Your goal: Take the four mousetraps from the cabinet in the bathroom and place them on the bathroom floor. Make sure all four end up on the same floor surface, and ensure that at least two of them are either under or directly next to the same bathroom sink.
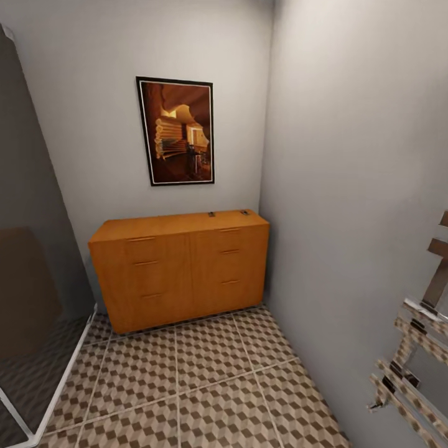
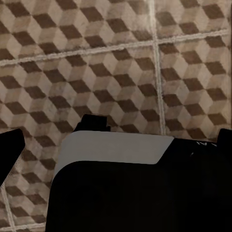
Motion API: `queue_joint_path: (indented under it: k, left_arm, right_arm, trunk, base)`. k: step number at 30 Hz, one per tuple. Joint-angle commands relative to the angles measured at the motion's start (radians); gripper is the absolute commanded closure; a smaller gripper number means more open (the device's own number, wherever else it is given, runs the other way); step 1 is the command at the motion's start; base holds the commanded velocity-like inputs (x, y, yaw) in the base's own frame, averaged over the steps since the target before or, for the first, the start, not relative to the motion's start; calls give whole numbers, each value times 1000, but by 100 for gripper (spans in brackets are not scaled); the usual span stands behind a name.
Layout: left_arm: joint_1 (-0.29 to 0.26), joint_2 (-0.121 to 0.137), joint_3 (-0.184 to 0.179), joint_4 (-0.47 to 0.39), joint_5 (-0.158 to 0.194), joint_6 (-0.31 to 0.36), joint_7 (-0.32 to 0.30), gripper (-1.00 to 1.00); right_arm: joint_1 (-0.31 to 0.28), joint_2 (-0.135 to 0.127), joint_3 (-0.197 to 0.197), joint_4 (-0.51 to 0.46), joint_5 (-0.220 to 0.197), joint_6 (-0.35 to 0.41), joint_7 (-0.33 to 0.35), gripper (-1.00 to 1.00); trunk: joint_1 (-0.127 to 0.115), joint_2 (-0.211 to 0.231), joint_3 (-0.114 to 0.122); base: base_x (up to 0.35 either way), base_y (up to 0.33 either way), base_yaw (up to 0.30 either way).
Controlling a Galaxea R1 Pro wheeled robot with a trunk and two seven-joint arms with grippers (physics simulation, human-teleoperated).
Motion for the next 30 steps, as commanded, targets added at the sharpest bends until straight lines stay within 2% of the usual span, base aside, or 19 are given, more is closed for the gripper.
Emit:
queue_joint_path:
  k: [1, 30]
  left_arm:
    - [-1, 0, -9, 1, 8, -3, 3, -100]
    - [-1, 0, -9, 1, 8, -3, 3, -100]
  right_arm:
    - [-1, 0, -5, 3, 11, -5, -4, -100]
    - [-2, 0, -5, 3, 10, -5, -7, -100]
  trunk:
    - [1, 0, -1]
    - [1, 0, -1]
  base:
    - [328, 0, 0]
    - [328, 0, 0]
